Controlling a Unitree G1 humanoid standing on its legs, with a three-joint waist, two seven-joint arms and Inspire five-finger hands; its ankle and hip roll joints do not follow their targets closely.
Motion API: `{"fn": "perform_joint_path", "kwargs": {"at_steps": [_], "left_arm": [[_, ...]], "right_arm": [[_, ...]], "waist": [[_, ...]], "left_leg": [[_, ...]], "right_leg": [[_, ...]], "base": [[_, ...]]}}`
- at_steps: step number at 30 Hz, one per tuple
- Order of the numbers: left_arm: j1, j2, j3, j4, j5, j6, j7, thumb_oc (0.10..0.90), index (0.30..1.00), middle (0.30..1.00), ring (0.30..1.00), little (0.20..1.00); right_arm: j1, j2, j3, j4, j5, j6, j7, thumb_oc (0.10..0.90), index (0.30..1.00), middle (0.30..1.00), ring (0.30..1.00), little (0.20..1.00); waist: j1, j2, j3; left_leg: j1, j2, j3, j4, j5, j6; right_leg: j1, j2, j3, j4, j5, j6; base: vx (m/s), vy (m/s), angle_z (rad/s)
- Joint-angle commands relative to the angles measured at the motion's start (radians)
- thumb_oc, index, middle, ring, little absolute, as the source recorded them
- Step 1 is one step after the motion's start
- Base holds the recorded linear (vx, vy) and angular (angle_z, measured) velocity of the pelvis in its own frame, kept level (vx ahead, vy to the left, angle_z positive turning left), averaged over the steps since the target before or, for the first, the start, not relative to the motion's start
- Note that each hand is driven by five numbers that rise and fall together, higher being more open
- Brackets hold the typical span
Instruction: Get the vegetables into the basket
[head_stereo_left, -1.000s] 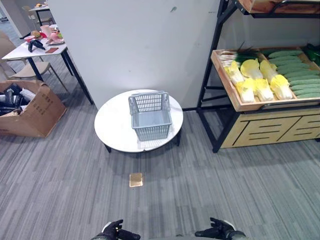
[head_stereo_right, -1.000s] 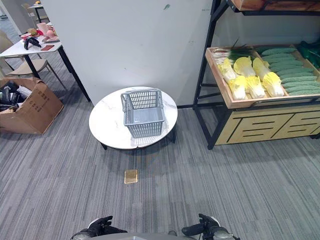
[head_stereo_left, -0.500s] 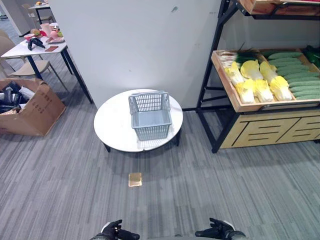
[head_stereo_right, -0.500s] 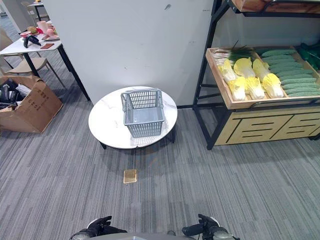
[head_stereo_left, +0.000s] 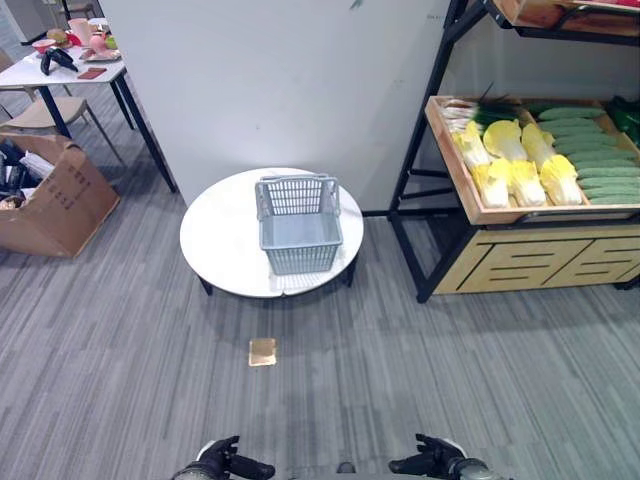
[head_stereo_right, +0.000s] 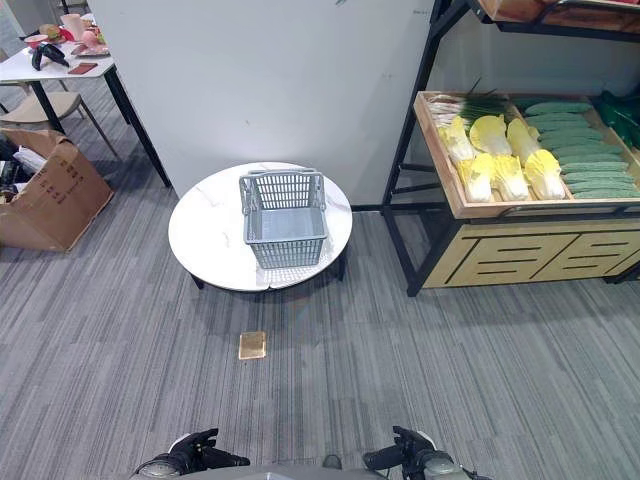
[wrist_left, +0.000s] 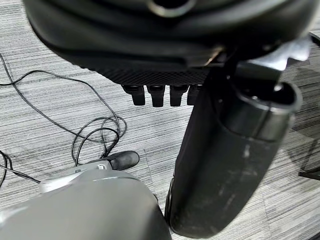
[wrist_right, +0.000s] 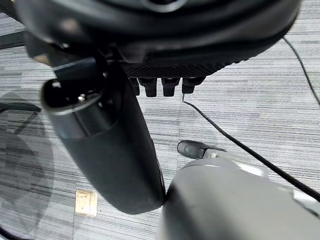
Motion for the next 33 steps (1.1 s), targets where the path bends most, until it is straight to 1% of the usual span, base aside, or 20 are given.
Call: {"fn": "perform_joint_path", "kwargs": {"at_steps": [1,6,10,12,13,14,15,16,18,20,22,23,24,25,26,28,29,31,32,33], "left_arm": [[-0.032,-0.003,-0.002,0.056,0.012,0.004,0.001,0.9,1.0,1.0,1.0,1.0],[-0.032,0.011,0.005,0.054,0.01,0.002,-0.001,0.9,1.0,1.0,1.0,1.0],[-0.033,0.02,0.006,0.047,0.01,0.001,-0.001,0.9,1.0,1.0,1.0,1.0],[-0.033,0.02,0.006,0.047,0.01,0.001,-0.001,0.9,1.0,1.0,1.0,1.0],[-0.036,0.025,0.009,0.042,0.007,0.0,-0.002,0.9,1.0,1.0,1.0,1.0],[-0.037,0.03,0.01,0.034,0.003,0.002,-0.003,0.9,1.0,1.0,1.0,1.0],[-0.037,0.03,0.01,0.034,0.003,0.002,-0.003,0.9,1.0,1.0,1.0,1.0],[-0.037,0.031,0.011,0.03,-0.001,0.001,-0.003,0.9,1.0,1.0,1.0,1.0],[-0.036,0.033,0.01,0.028,-0.007,0.002,-0.005,0.9,1.0,1.0,1.0,1.0],[-0.037,0.033,0.009,0.028,-0.006,0.001,-0.008,0.9,1.0,1.0,1.0,1.0],[-0.037,0.03,0.006,0.03,-0.002,0.0,-0.009,0.9,1.0,1.0,1.0,1.0],[-0.042,0.027,0.003,0.034,0.005,-0.004,-0.007,0.9,1.0,1.0,1.0,1.0],[-0.042,0.027,0.005,0.037,0.008,-0.006,-0.005,0.9,1.0,1.0,1.0,1.0],[-0.042,0.027,0.005,0.037,0.008,-0.006,-0.005,0.9,1.0,1.0,1.0,1.0],[-0.042,0.025,0.008,0.041,0.012,-0.008,-0.005,0.9,1.0,1.0,1.0,1.0],[-0.038,0.024,0.011,0.044,0.014,-0.008,-0.005,0.9,1.0,1.0,1.0,1.0],[-0.034,0.02,0.012,0.047,0.016,-0.007,-0.006,0.9,1.0,1.0,1.0,1.0],[-0.029,0.011,0.011,0.052,0.021,-0.003,-0.011,0.9,1.0,1.0,1.0,1.0],[-0.031,0.003,0.003,0.056,0.022,-0.003,-0.014,0.9,1.0,1.0,1.0,1.0],[-0.031,0.002,0.003,0.056,0.022,-0.003,-0.014,0.9,1.0,1.0,1.0,1.0]], "right_arm": [[-0.024,-0.026,0.023,0.04,-0.002,0.009,0.006,0.9,1.0,1.0,1.0,1.0],[-0.022,-0.034,0.005,0.042,0.016,0.007,0.003,0.9,1.0,1.0,1.0,1.0],[-0.025,-0.033,0.003,0.034,0.022,0.007,0.005,0.9,1.0,1.0,1.0,1.0],[-0.025,-0.033,0.003,0.034,0.022,0.007,0.005,0.9,1.0,1.0,1.0,1.0],[-0.024,-0.036,0.0,0.029,0.021,0.007,0.005,0.9,1.0,1.0,1.0,1.0],[-0.022,-0.037,0.0,0.017,0.025,0.004,0.007,0.9,1.0,1.0,1.0,1.0],[-0.022,-0.037,0.0,0.017,0.025,0.004,0.007,0.9,1.0,1.0,1.0,1.0],[-0.018,-0.036,-0.002,0.015,0.027,0.003,0.007,0.9,1.0,1.0,1.0,1.0],[-0.014,-0.038,-0.006,0.011,0.032,0.001,0.006,0.9,1.0,1.0,1.0,1.0],[-0.009,-0.041,-0.01,0.011,0.034,0.001,0.007,0.9,1.0,1.0,1.0,1.0],[-0.006,-0.044,-0.012,0.013,0.035,0.001,0.007,0.9,1.0,1.0,1.0,1.0],[-0.002,-0.044,-0.013,0.015,0.035,0.0,0.005,0.9,1.0,1.0,1.0,1.0],[0.002,-0.043,-0.016,0.013,0.035,0.0,0.007,0.9,1.0,1.0,1.0,1.0],[0.002,-0.043,-0.015,0.013,0.035,0.0,0.006,0.9,1.0,1.0,1.0,1.0],[0.011,-0.042,-0.02,0.016,0.029,0.001,0.007,0.9,1.0,1.0,1.0,1.0],[0.015,-0.042,-0.02,0.019,0.022,0.002,0.009,0.9,1.0,1.0,1.0,1.0],[0.022,-0.046,-0.019,0.021,0.013,0.003,0.01,0.9,1.0,1.0,1.0,1.0],[0.03,-0.054,-0.02,0.026,0.011,0.002,0.012,0.9,1.0,1.0,1.0,1.0],[0.032,-0.061,-0.021,0.028,0.014,0.002,0.014,0.9,1.0,1.0,1.0,1.0],[0.032,-0.062,-0.021,0.028,0.014,0.002,0.014,0.9,1.0,1.0,1.0,1.0]], "waist": [[0.007,0.037,0.03],[0.012,0.037,0.039],[0.01,0.036,0.049],[0.011,0.036,0.049],[0.016,0.033,0.067],[0.015,0.027,0.086],[0.015,0.027,0.086],[0.013,0.025,0.096],[0.013,0.031,0.109],[0.02,0.044,0.113],[0.021,0.052,0.116],[0.022,0.054,0.117],[0.021,0.052,0.116],[0.021,0.053,0.116],[0.022,0.049,0.115],[0.029,0.043,0.108],[0.022,0.043,0.101],[0.015,0.048,0.081],[0.004,0.058,0.06],[0.002,0.058,0.061]], "left_leg": [[-0.001,-0.023,0.016,0.007,-0.124,0.034],[-0.015,-0.029,0.034,0.007,-0.126,0.047],[-0.02,-0.03,0.039,0.007,-0.131,0.056],[-0.02,-0.03,0.039,0.007,-0.131,0.056],[-0.023,-0.033,0.049,0.007,-0.133,0.064],[-0.025,-0.043,0.053,0.007,-0.136,0.071],[-0.026,-0.043,0.053,0.007,-0.136,0.071],[-0.016,-0.048,0.056,0.007,-0.142,0.075],[-0.002,-0.046,0.052,0.007,-0.149,0.075],[0.005,-0.037,0.061,0.007,-0.145,0.068],[0.004,-0.031,0.055,0.007,-0.14,0.062],[0.0,-0.031,0.056,0.007,-0.131,0.055],[0.003,-0.033,0.057,0.007,-0.131,0.05],[0.003,-0.032,0.057,0.007,-0.131,0.05],[0.015,-0.036,0.06,0.007,-0.134,0.043],[0.026,-0.042,0.068,0.007,-0.135,0.036],[0.05,-0.043,0.055,0.007,-0.14,0.029],[0.081,-0.037,0.036,0.007,-0.15,0.019],[0.104,-0.022,0.016,0.007,-0.151,0.007],[0.104,-0.021,0.014,0.007,-0.151,0.006]], "right_leg": [[-0.014,-0.009,0.008,0.143,-0.093,0.106],[-0.037,-0.011,0.021,0.155,-0.064,0.124],[-0.086,-0.011,0.022,0.244,-0.058,0.139],[-0.087,-0.011,0.022,0.244,-0.058,0.139],[-0.147,-0.025,-0.004,0.359,-0.041,0.154],[-0.224,-0.049,-0.027,0.496,0.002,0.168],[-0.226,-0.05,-0.026,0.498,0.001,0.168],[-0.251,-0.062,-0.036,0.556,0.01,0.169],[-0.275,-0.066,-0.051,0.563,0.012,0.166],[-0.291,-0.051,-0.057,0.461,0.006,0.157],[-0.284,-0.032,-0.037,0.336,0.033,0.159],[-0.289,-0.004,0.021,0.165,0.088,0.168],[-0.295,0.004,0.05,0.109,0.114,0.176],[-0.292,0.004,0.05,0.102,0.117,0.176],[-0.286,0.005,0.058,-0.005,0.142,0.188],[-0.286,0.007,0.048,-0.028,0.14,0.193],[-0.267,0.009,0.011,-0.028,0.14,0.195],[-0.23,0.018,0.002,-0.028,0.125,0.177],[-0.217,0.036,0.013,-0.01,0.113,0.157],[-0.217,0.036,0.011,-0.008,0.111,0.157]], "base": [[0.07,0.103,-0.1],[0.08,0.107,-0.14],[0.05,0.092,-0.12],[0.01,0.052,-0.05],[0.0,0.147,0.03],[-0.01,0.147,-0.1],[0.02,0.114,-0.2],[0.06,0.067,-0.32],[0.08,0.082,-0.15],[0.08,0.05,0.11],[0.08,-0.005,0.12],[0.09,-0.042,0.11],[0.08,-0.04,0.12],[0.14,-0.056,0.08],[0.2,-0.076,0.11],[0.24,-0.088,0.09],[0.45,-0.158,0.08],[0.5,-0.185,0.38],[0.27,-0.119,0.54],[0.53,-0.249,0.64]]}}
